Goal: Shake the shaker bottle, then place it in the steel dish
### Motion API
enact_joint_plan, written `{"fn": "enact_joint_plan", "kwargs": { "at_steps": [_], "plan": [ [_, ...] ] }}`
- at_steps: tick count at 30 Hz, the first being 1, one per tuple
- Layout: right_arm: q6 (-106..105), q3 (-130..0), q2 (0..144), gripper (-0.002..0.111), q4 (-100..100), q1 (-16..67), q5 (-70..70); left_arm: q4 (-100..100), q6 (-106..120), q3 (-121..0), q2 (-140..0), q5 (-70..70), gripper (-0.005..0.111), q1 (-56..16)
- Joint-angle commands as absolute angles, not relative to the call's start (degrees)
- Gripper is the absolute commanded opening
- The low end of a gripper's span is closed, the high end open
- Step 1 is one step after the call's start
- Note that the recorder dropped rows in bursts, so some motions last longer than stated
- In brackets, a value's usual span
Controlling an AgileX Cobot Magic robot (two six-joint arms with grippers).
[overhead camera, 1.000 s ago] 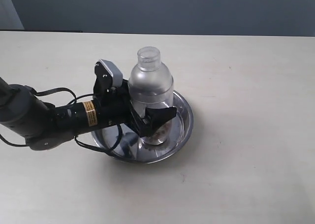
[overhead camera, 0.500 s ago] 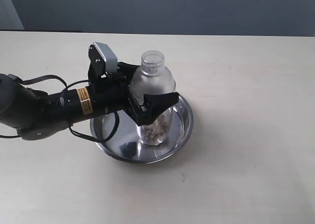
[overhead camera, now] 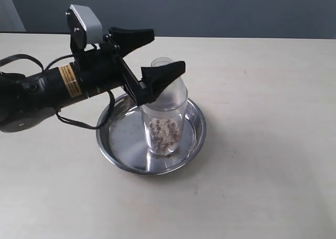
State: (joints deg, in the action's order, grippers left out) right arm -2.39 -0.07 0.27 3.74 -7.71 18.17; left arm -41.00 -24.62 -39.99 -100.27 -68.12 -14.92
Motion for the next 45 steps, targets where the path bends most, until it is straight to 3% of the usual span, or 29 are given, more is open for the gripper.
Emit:
{"fn": "enact_joint_plan", "kwargs": {
  "at_steps": [1, 4, 8, 9, 10, 15, 26, 37, 42, 45],
  "plan": [
    [-2.49, 0.0, 0.0, -0.001, 3.75, -7.91, 17.5, -41.2, -27.01, -39.93, -93.98, -62.06, 0.1, -13.02],
    [-2.49, 0.0, 0.0, -0.001, 3.75, -7.91, 17.5, -45.14, -32.21, -39.93, -87.7, -52.5, 0.077, -12.08],
    [-2.49, 0.0, 0.0, -0.001, 3.75, -7.91, 17.5, -50.68, -41.76, -39.93, -76.27, -36.79, 0.018, -12.08],
    [-2.49, 0.0, 0.0, -0.001, 3.75, -7.91, 17.5, -52.36, -43.92, -39.93, -73.74, -33.6, 0.005, -12.08],
    [-2.49, 0.0, 0.0, -0.001, 3.75, -7.91, 17.5, -54.16, -45.76, -39.93, -70.55, -29.35, 0.001, -12.19],
    [-2.49, 0.0, 0.0, -0.001, 3.75, -7.91, 17.5, -58.4, -52.75, -36.26, -54.59, -13.4, 0.0, -12.19],
    [-2.49, 0.0, 0.0, -0.001, 3.75, -7.91, 17.5, -48.99, -55.33, -16.64, -23.93, 0.0, 0.0, -12.19],
    [-2.49, 0.0, 0.0, -0.001, 3.75, -7.91, 17.5, -49.05, -55.22, -8.97, -16.34, 0.35, 0.0, -12.19],
    [-2.49, 0.0, 0.0, -0.001, 3.75, -7.91, 17.5, -18.74, -34.83, -6.02, -11.17, 7.6, 0.0, -12.19],
    [-2.49, 0.0, 0.0, -0.001, 3.75, -7.91, 17.5, -11.26, -19.6, -5.72, -7.22, 10.6, 0.0, -12.19]
  ]
}}
